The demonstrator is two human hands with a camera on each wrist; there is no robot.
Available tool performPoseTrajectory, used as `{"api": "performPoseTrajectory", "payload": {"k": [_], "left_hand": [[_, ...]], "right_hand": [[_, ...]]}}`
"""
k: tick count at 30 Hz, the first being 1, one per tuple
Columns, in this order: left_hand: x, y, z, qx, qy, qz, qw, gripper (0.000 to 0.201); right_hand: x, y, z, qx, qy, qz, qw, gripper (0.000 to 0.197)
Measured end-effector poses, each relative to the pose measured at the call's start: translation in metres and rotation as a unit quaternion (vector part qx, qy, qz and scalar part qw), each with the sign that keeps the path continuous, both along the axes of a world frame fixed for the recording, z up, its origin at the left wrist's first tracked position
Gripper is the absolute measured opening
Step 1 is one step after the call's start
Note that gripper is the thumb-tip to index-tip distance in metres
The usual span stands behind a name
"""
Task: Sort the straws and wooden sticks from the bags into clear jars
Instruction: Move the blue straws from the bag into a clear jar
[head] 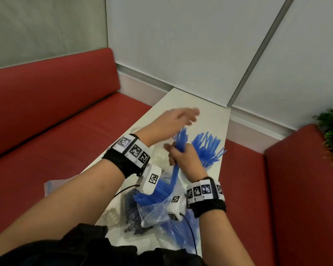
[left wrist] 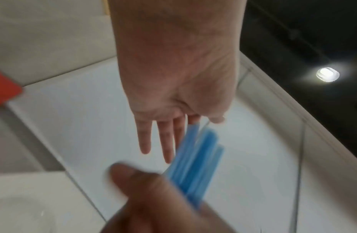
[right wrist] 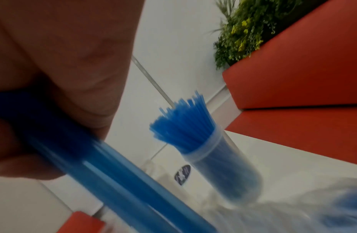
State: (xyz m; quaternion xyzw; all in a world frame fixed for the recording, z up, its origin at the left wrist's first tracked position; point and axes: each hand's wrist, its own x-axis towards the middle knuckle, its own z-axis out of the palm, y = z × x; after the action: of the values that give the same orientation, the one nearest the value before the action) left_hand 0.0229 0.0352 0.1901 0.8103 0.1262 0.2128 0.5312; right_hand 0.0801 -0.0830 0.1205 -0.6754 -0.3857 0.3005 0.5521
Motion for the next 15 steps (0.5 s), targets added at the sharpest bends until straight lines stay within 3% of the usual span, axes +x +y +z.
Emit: {"api": "performPoseTrajectory", "payload": {"k": [2,4,7,9,11,15], "left_hand": [[-0.001,0.009,-0.005,-0.156,-0.054,0.067,0.984,0.048],[-0.005,0.012,-0.018,-0.249,0.010,0.076,0.965,0.055],[-0.012,0.009,-0.047,-0.363,0.143,0.000,0.921,0.068],[-0.016,0.003,-0.064,-0.462,0.160,-0.064,0.870,0.071],[-0.016,-0.003,-0.072,-0.524,0.156,-0.077,0.834,0.065],[-0.013,-0.010,-0.077,-0.562,0.145,-0.045,0.813,0.035]], "right_hand": [[0.010,-0.003,0.024,0.057,0.020,-0.024,0.998,0.032],[0.017,-0.004,0.051,0.117,0.041,-0.028,0.992,0.033],[0.023,-0.005,0.079,0.172,0.065,-0.012,0.983,0.035],[0.022,-0.004,0.085,0.202,0.084,-0.026,0.975,0.035],[0.020,-0.001,0.083,0.221,0.084,-0.064,0.970,0.035],[0.016,-0.001,0.076,0.260,0.104,-0.120,0.952,0.038]]}}
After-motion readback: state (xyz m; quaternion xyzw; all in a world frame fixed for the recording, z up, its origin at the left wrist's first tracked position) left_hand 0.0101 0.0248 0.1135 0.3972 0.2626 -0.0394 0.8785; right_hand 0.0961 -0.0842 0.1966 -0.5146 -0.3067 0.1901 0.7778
